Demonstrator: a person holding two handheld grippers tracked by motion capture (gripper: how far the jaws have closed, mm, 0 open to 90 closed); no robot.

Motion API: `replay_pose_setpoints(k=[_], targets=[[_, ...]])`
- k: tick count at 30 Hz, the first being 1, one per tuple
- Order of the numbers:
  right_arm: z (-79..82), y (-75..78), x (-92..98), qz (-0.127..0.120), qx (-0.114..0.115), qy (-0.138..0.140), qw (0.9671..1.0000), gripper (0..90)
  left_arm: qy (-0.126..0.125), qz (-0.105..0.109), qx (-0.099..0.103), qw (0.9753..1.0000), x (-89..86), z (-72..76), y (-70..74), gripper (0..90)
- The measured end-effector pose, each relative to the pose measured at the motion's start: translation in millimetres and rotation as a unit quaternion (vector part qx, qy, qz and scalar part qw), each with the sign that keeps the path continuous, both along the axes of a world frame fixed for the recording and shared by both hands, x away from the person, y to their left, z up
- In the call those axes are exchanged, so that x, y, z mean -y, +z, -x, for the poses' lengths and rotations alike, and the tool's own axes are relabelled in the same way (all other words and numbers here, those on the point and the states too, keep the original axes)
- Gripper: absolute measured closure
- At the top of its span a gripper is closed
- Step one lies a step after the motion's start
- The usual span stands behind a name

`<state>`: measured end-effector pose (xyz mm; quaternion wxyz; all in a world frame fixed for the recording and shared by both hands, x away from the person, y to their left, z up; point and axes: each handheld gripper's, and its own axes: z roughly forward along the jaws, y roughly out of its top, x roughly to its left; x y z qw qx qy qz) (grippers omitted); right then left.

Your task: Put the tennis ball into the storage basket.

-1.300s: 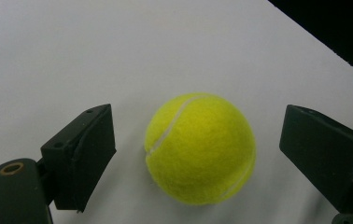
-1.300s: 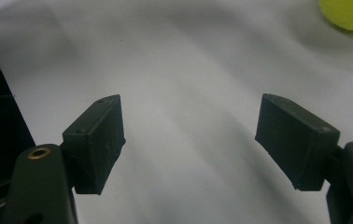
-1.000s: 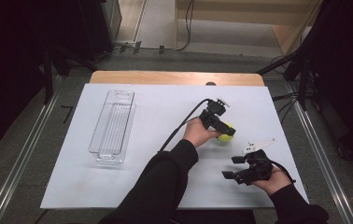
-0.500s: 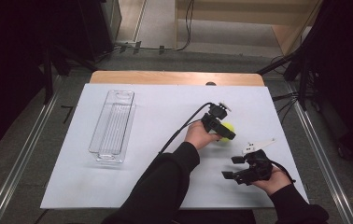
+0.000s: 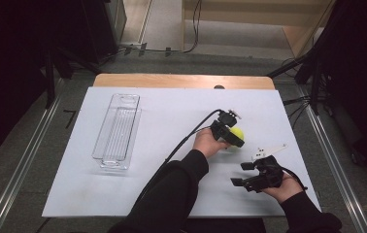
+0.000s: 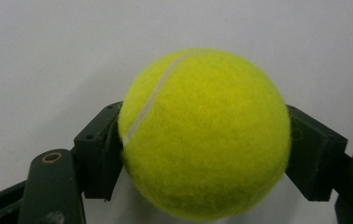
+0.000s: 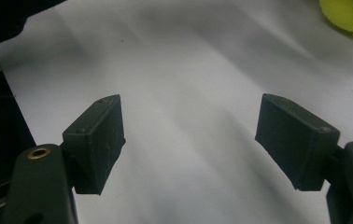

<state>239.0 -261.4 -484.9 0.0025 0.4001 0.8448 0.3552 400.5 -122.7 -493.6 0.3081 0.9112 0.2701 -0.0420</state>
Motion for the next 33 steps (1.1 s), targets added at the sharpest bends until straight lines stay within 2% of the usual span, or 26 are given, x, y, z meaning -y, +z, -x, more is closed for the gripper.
replay_pose_setpoints(k=[8,17,19,23,33], targets=[[0.1,0.3,-0.2,0.0,0.001,0.0,1.0,21.6,-0.014,-0.001,0.009,0.9999,-1.3,0.7,-0.1,26.2],[0.1,0.2,-0.1,0.0,0.0,0.0,1.0,21.7,-0.011,0.001,0.01,0.9999,-2.0,0.9,0.5,26.7],[0.1,0.2,-0.1,0.0,0.0,0.0,1.0,21.6,-0.01,0.005,0.004,0.9999,-2.4,0.5,1.1,26.7],[0.1,0.1,0.0,0.0,0.0,0.001,1.0,21.7,-0.01,0.011,0.004,0.9999,-3.6,0.7,4.6,26.7],[-0.1,-0.3,-0.3,0.004,0.0,0.002,1.0,21.7,-0.017,0.01,0.004,0.9998,-9.9,1.7,17.8,26.7]])
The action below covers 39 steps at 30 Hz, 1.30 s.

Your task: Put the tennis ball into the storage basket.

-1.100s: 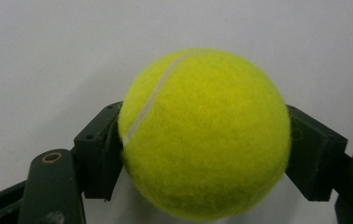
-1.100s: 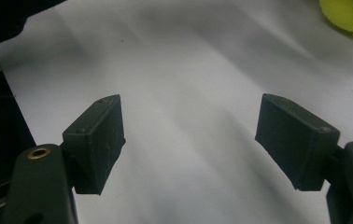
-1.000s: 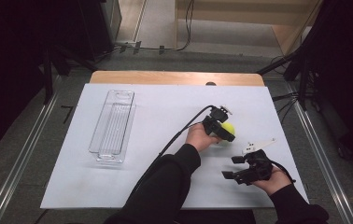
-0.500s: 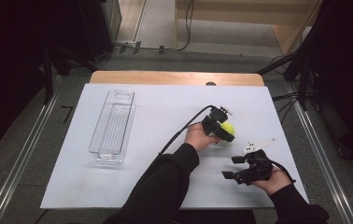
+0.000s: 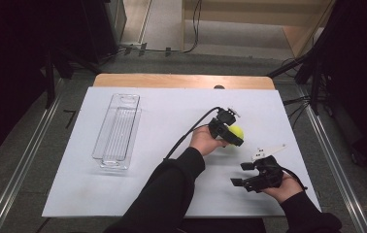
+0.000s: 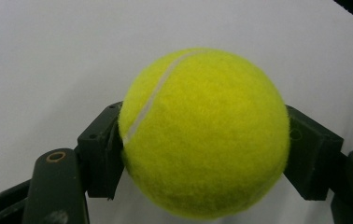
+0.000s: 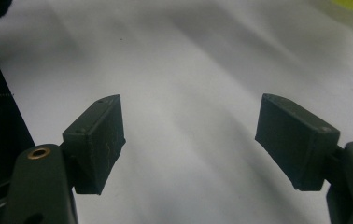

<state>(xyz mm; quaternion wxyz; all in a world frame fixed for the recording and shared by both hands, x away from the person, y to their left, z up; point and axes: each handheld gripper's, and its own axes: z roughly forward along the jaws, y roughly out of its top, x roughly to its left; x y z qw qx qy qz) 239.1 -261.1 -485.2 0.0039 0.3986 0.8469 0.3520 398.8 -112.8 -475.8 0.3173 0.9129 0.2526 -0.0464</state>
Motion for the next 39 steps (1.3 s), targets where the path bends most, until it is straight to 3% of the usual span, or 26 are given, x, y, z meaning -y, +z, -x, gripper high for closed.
replay_pose_setpoints(k=[5,8,11,24,28,31,35,39], targets=[[0.0,-0.3,-0.4,0.001,0.0,0.001,1.0,21.6,-0.001,0.006,-0.001,1.0,-3.9,2.0,7.3,26.7],[0.1,-0.6,-0.2,0.001,0.0,0.002,1.0,21.6,-0.002,-0.002,-0.003,1.0,-7.8,2.9,10.9,26.6],[0.1,-0.6,-0.5,0.001,-0.001,0.002,1.0,21.7,-0.005,0.01,-0.006,0.9999,-12.9,5.5,16.2,26.6],[-0.2,-0.9,0.3,0.003,-0.001,0.0,1.0,21.7,-0.009,0.02,-0.01,0.9997,-34.3,7.9,30.2,26.6],[-0.4,-1.1,0.3,0.004,-0.001,0.0,1.0,21.6,-0.006,0.025,-0.015,0.9996,-41.6,9.8,32.8,26.6],[-0.4,-1.2,0.1,0.005,-0.001,0.0,1.0,21.6,-0.009,0.035,-0.03,0.9989,-46.8,11.4,35.5,26.6],[-0.4,-1.5,0.5,0.005,-0.002,-0.001,1.0,21.7,-0.017,0.026,-0.012,0.9994,-54.1,16.5,41.3,26.6],[-0.3,-1.8,0.3,0.007,-0.002,-0.001,1.0,21.6,-0.013,0.028,-0.009,0.9995,-62.4,19.0,43.5,26.6]])
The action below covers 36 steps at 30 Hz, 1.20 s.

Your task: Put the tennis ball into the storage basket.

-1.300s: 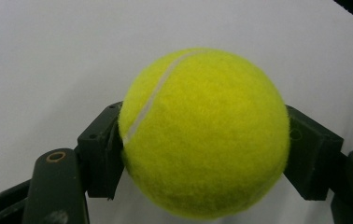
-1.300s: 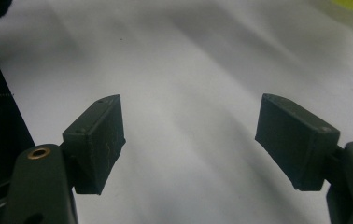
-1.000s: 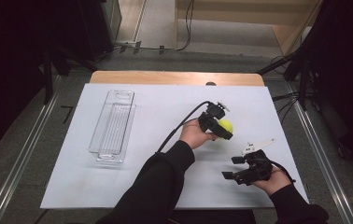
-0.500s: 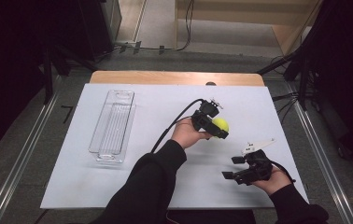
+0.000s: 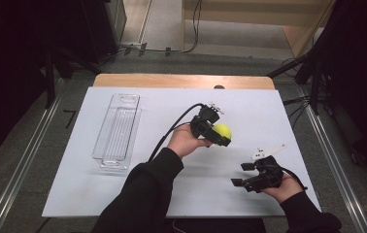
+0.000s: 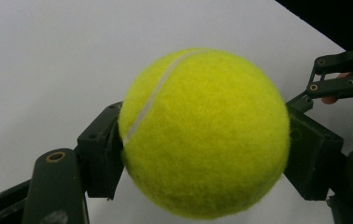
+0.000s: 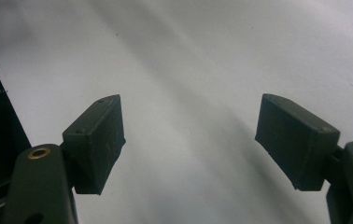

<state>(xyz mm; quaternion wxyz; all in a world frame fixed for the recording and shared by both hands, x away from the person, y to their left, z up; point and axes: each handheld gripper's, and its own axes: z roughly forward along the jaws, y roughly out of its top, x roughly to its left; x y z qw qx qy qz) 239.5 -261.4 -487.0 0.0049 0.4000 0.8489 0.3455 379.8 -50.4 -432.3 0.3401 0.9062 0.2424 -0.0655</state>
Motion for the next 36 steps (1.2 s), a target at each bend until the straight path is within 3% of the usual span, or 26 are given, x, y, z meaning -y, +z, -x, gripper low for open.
replay_pose_setpoints(k=[10,15,30,36], targets=[[0.1,0.2,0.2,0.002,0.002,-0.002,1.0,21.7,0.009,0.005,0.003,0.9999,-17.9,8.3,3.7,26.5],[-0.2,-0.1,0.3,0.004,0.001,-0.004,1.0,21.6,0.012,0.001,0.017,0.9998,-27.5,11.4,5.0,26.5],[0.0,-0.1,-1.0,0.006,0.002,-0.003,1.0,21.7,0.02,0.002,0.004,0.9998,-55.2,17.1,0.6,26.5],[1.2,0.5,-2.4,0.006,0.003,0.003,1.0,21.7,0.022,0.004,0.003,0.9998,-63.7,18.3,7.5,26.5]])
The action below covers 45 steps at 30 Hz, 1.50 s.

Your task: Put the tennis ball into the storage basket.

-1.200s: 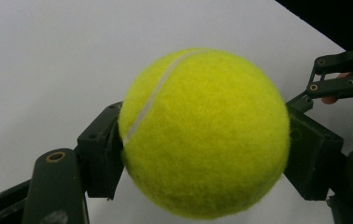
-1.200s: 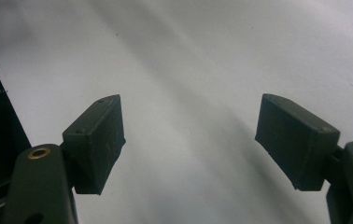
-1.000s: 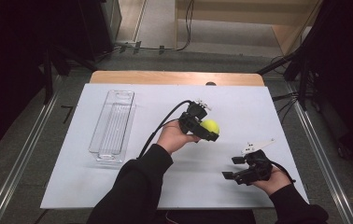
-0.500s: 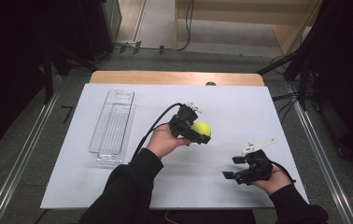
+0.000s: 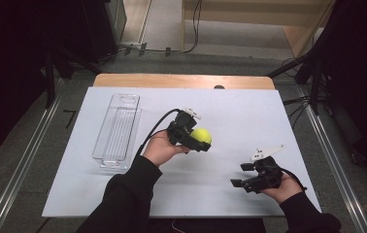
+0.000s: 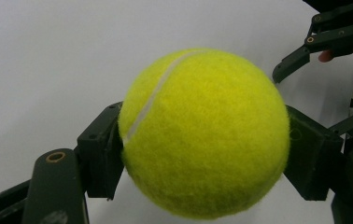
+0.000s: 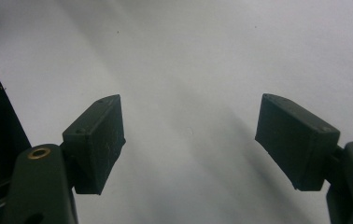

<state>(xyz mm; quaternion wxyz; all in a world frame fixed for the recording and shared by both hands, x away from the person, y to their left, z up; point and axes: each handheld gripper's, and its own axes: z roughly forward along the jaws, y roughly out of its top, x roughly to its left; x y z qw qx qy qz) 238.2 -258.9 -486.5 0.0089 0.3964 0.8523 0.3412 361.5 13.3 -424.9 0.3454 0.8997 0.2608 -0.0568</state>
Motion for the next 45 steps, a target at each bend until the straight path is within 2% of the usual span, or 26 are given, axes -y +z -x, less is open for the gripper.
replay_pose_setpoints(k=[10,16,30,42,45], targets=[[0.2,0.5,0.0,-0.002,0.001,0.002,1.0,21.7,0.007,-0.002,-0.003,1.0,-10.2,0.8,10.4,26.5],[0.6,0.7,0.1,-0.002,0.001,0.002,1.0,21.7,0.011,-0.015,0.01,0.9998,-16.4,-0.7,14.5,26.5],[0.0,0.3,-0.4,-0.002,0.0,0.003,1.0,21.7,0.023,-0.006,0.003,0.9997,-35.0,-6.7,23.6,26.5],[-0.3,-0.1,-0.1,-0.002,0.001,0.003,1.0,21.6,0.036,-0.008,0.004,0.9993,-48.8,-10.5,30.9,26.5],[0.1,0.2,-0.2,-0.002,0.0,0.002,1.0,21.7,0.035,-0.015,0.005,0.9993,-51.8,-11.5,31.6,26.5]])
